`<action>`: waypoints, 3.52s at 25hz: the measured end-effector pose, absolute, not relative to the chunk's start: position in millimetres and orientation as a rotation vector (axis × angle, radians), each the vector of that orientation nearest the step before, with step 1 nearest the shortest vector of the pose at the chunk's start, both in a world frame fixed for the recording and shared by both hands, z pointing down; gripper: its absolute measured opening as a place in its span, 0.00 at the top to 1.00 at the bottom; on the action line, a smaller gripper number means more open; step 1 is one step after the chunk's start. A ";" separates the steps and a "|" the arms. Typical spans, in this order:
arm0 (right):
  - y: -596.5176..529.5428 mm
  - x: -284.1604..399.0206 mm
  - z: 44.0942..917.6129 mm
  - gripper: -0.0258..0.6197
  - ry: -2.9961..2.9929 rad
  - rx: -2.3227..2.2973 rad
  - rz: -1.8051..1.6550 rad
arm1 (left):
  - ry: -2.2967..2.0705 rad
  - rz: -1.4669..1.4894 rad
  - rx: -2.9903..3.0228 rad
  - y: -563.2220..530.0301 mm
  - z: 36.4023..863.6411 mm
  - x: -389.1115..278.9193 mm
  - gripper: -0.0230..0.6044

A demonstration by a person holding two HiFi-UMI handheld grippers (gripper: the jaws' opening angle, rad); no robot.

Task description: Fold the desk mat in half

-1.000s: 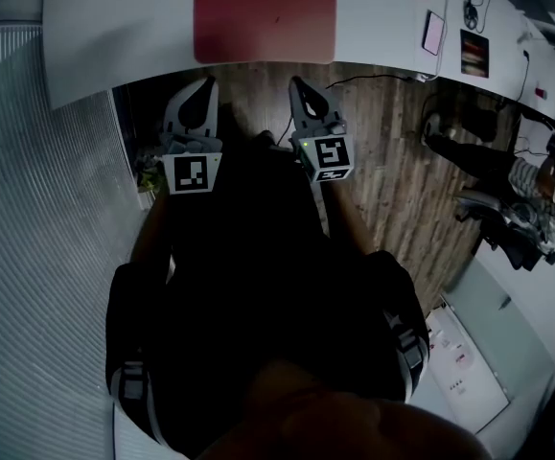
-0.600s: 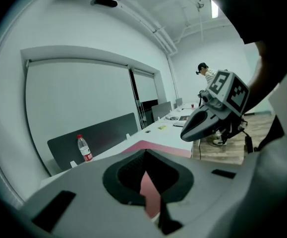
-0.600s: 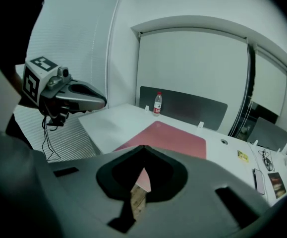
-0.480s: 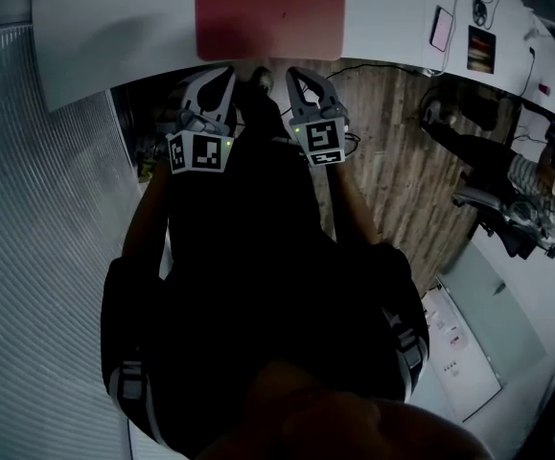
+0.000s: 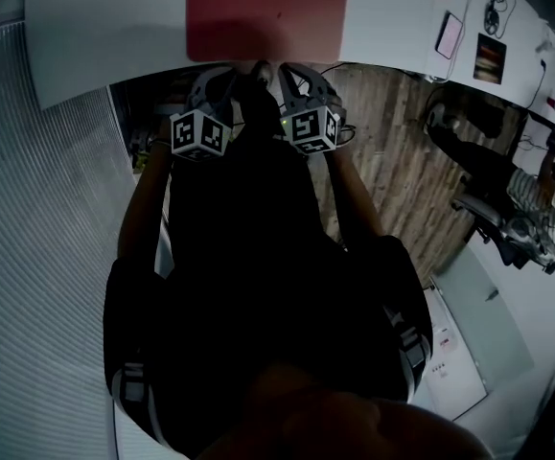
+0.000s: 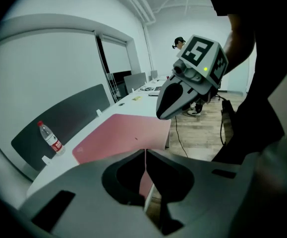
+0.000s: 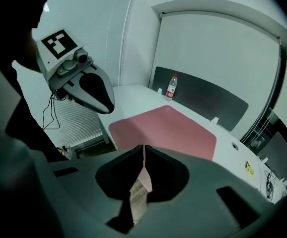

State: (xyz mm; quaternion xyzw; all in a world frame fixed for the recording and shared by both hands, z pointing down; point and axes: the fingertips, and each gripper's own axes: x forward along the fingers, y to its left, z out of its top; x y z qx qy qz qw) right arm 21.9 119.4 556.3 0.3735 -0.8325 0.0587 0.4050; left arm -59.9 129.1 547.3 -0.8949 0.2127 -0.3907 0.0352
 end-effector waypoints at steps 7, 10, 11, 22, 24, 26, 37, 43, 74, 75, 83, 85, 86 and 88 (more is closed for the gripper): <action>117.6 34.1 602.0 0.88 -2.035 0.758 0.075 | 0.568 -1.355 -2.676 121.8 594.1 -49.6 0.95; 117.7 36.0 620.1 0.86 -1.998 0.678 0.018 | 0.552 -1.395 -2.670 118.5 606.2 -46.6 0.84; 118.9 37.1 627.5 0.85 -1.983 0.649 -0.005 | 0.543 -1.405 -2.662 117.9 610.7 -45.4 0.80; 126.2 43.5 688.9 0.79 -1.810 0.427 -0.192 | 0.488 -1.459 -2.690 114.1 638.2 -37.2 0.72; 124.9 44.9 693.3 0.77 -1.767 0.396 -0.226 | 0.482 -1.468 -2.695 112.8 642.3 -38.7 0.71; 126.2 44.4 699.6 0.75 -1.748 0.369 -0.251 | 0.476 -1.478 -2.696 111.6 646.8 -40.0 0.70; 117.7 46.1 708.9 0.79 -1.691 0.369 -0.294 | 0.450 -1.488 -2.697 114.1 657.6 -38.4 0.68; 118.6 44.5 707.4 0.81 -1.701 0.340 -0.271 | 0.432 -1.514 -2.688 119.8 665.8 -39.7 0.67; 119.1 48.2 664.6 0.95 -1.814 0.344 -0.268 | 0.484 -1.589 -2.581 115.9 685.7 -49.5 0.66; 118.4 48.4 661.7 0.95 -1.818 0.343 -0.267 | 0.487 -1.591 -2.577 115.3 686.0 -49.3 0.66; 114.6 47.5 643.3 0.95 -1.837 0.330 -0.294 | 0.516 -1.569 -2.532 108.4 679.7 -56.3 0.70; 114.6 48.1 639.9 0.95 -1.842 0.326 -0.291 | 0.522 -1.553 -2.549 106.9 676.8 -59.1 0.75; 114.9 48.6 639.0 0.95 -1.844 0.323 -0.288 | 0.515 -1.548 -2.560 107.4 675.4 -59.5 0.77; 115.4 48.8 638.0 0.95 -1.845 0.316 -0.288 | 0.494 -1.545 -2.562 109.9 673.2 -59.8 0.85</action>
